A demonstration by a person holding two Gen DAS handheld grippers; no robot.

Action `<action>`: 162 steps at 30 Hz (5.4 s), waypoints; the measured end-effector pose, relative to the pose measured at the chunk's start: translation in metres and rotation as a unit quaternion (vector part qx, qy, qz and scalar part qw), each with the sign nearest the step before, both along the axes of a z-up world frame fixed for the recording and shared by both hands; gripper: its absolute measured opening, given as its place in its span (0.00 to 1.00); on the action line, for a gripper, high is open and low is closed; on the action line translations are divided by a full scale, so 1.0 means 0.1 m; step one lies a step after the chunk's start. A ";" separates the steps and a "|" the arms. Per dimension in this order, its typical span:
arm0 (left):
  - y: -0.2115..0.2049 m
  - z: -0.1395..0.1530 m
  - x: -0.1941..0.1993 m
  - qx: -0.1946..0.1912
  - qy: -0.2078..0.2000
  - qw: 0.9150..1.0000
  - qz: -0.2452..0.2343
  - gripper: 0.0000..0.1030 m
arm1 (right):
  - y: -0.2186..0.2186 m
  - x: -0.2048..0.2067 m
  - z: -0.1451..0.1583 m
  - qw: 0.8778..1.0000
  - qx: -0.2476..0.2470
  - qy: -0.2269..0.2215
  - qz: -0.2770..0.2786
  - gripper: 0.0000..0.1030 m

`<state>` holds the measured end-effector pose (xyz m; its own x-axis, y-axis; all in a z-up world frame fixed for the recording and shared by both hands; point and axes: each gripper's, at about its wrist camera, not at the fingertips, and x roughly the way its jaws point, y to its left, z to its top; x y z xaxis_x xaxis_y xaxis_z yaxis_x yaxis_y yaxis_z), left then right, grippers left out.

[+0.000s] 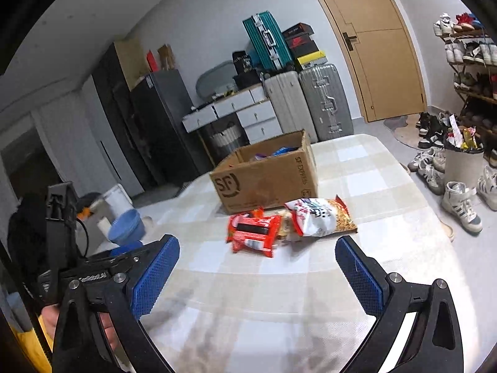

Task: Organize snacks
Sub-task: 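Withdraw both grippers from the box back toward the remaining snacks, then grasp the spicy noodle-snack bag with the right gripper, then grasp the red wafer packet with the left gripper while the right holds the noodle bag, then carry the red wafer packet and noodle bag with both grippers over the box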

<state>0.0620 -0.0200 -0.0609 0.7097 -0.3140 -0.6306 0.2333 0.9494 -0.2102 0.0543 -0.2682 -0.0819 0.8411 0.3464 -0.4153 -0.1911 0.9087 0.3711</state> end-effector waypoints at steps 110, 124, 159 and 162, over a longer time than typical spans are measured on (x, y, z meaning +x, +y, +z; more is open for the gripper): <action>0.01 -0.47 0.63 -0.024 0.095 0.994 -0.040 0.23 | 0.02 0.30 -0.16 0.987 0.122 0.066 0.083 0.64; 0.28 -0.11 -0.16 0.002 0.043 0.998 -0.048 0.23 | 0.25 -0.06 -0.12 0.987 0.094 0.057 0.113 0.64; 0.11 1.01 1.61 0.003 -0.008 0.998 -0.060 0.23 | -0.03 1.59 0.86 0.991 0.075 0.017 0.105 0.64; -0.01 1.14 1.93 0.014 -0.013 0.998 -0.065 0.23 | -0.03 1.83 0.97 0.992 0.068 0.014 0.108 0.64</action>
